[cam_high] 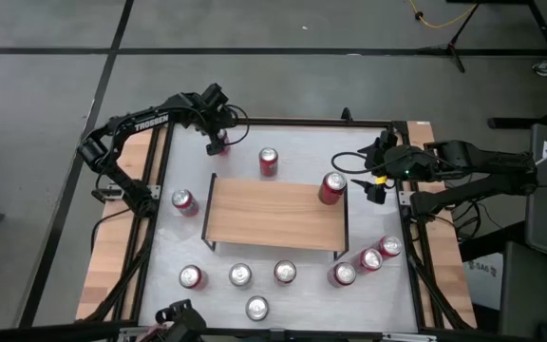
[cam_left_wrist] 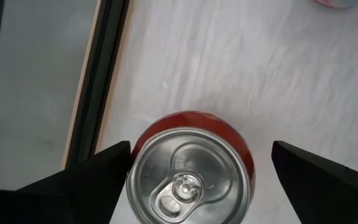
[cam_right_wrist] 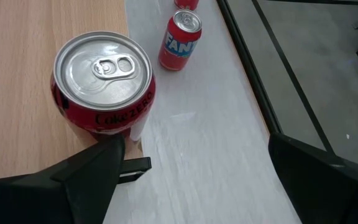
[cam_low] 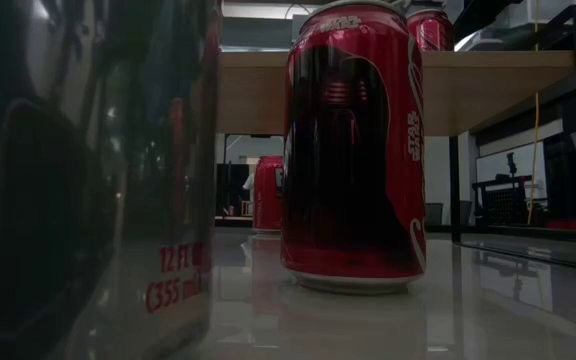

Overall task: Place canned beverage on shelf
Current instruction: Put the red soda can on the shelf

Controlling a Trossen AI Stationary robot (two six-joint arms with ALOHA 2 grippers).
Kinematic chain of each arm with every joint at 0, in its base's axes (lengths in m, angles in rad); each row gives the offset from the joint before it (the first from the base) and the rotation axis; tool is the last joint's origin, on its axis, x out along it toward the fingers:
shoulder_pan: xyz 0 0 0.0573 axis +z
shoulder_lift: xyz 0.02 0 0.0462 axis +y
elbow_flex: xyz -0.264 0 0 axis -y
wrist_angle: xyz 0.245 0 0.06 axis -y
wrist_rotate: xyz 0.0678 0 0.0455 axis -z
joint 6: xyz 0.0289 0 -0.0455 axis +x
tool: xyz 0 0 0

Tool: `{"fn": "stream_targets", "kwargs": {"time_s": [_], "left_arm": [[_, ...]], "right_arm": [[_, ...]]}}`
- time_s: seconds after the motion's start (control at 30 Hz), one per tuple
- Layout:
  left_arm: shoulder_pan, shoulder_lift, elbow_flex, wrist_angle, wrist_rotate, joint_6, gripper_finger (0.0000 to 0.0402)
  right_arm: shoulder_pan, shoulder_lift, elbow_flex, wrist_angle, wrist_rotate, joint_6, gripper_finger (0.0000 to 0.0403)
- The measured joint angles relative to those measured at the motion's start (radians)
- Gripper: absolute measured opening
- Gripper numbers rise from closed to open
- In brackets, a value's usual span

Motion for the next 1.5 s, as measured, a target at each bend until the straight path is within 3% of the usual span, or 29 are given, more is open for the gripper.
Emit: {"fn": "stream_targets", "kwargs": {"time_s": [0.37, 1.03, 1.5], "left_arm": [[0.000, -0.001, 0.000, 0.001, -0.108, -0.174, 0.0381], [0.000, -0.003, -0.056, -0.002, -0.102, -0.182, 0.0378], [0.000, -0.003, -0.060, 0.056, -0.090, -0.182, 0.0319]], "right_arm": [[0.000, 0.000, 0.000, 0.000, 0.000, 0.000, 0.0388], [0.000, 0.000, 0.000, 0.000, 0.000, 0.000, 0.0388], [0.000, 0.000, 0.000, 0.000, 0.000, 0.000, 0.0388]]}}
